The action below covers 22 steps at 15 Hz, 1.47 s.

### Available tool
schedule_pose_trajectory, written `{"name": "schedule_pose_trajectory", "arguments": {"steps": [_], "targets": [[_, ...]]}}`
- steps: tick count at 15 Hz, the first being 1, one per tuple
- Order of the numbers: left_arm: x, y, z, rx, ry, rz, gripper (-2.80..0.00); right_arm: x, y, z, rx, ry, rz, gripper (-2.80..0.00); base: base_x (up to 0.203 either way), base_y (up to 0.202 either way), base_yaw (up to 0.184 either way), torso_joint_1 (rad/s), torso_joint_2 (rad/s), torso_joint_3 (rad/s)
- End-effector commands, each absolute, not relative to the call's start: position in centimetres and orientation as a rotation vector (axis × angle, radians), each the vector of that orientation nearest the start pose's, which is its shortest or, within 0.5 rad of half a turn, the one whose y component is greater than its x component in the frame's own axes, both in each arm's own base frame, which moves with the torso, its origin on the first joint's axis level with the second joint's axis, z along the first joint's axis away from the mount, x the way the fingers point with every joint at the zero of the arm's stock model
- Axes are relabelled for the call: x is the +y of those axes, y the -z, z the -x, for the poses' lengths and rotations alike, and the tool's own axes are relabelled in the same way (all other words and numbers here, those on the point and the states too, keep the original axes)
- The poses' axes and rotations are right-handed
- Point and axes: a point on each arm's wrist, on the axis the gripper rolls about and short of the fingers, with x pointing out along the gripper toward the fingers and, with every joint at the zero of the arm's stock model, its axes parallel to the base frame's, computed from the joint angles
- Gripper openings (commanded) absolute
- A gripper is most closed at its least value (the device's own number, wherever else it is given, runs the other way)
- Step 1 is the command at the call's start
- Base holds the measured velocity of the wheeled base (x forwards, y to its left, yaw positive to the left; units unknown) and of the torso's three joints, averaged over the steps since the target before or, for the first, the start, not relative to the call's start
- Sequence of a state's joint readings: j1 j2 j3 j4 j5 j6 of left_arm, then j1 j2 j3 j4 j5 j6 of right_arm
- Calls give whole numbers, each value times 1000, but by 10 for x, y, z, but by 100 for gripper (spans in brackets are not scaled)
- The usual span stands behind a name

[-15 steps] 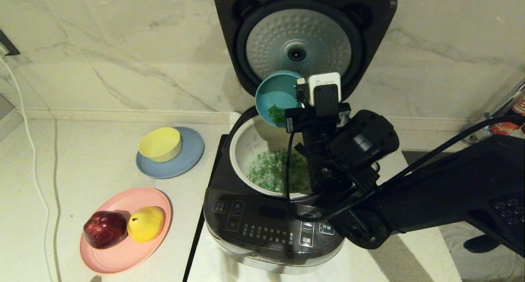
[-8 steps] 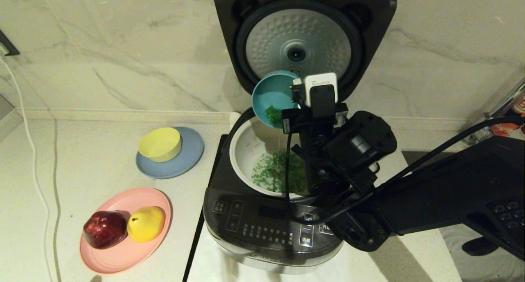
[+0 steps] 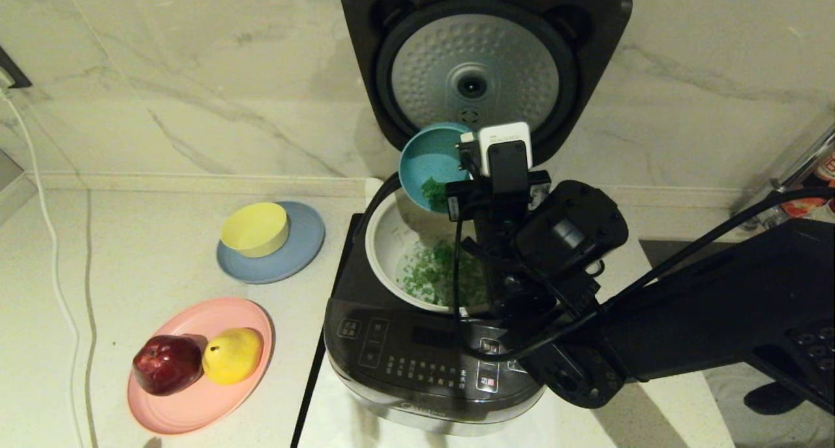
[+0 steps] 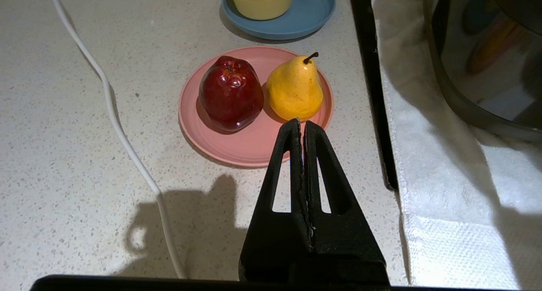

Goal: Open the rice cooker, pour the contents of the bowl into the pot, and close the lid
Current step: Pour the water from the bowl into the rice cooker, then fill a bowl with water from the tap

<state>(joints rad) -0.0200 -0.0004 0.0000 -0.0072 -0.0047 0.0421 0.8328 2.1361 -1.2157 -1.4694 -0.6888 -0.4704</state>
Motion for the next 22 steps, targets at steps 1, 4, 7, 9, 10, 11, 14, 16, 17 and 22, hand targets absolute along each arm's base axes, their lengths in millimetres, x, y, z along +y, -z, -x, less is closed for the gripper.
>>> {"name": "schedule_pose_trajectory", "arguments": {"steps": [1,4,7,9,10,11,14,16,17,22], "targets": [[0,-74,22,-1,25,-43,-280,287,-231,-279,-386,-51,82,-280,0,0,0,0,0,0],[0,-74,22,-1,25,-43,-280,278,-255,-271,-258,-96,70,-280,0,0,0,0,0,0],[0,-74,22,-1,25,-43,-280,265,-282,-265,-100,-123,14,-280,0,0,0,0,0,0],[0,-74,22,-1,25,-43,-280,248,-303,-256,-15,-134,-33,-280,0,0,0,0,0,0],[0,-74,22,-1,25,-43,-280,238,-314,-248,31,-154,-54,-280,0,0,0,0,0,0],[0,-74,22,-1,25,-43,-280,229,-323,-239,76,-170,-78,-280,0,0,0,0,0,0],[0,-74,22,-1,25,-43,-280,197,-339,-208,269,-256,-94,-280,0,0,0,0,0,0],[0,-74,22,-1,25,-43,-280,171,-344,-192,374,-263,-123,-280,0,0,0,0,0,0],[0,-74,22,-1,25,-42,-280,154,-346,-187,404,-238,-133,-280,0,0,0,0,0,0],[0,-74,22,-1,25,-43,-280,88,-325,-174,552,-83,-149,-280,0,0,0,0,0,0]]}}
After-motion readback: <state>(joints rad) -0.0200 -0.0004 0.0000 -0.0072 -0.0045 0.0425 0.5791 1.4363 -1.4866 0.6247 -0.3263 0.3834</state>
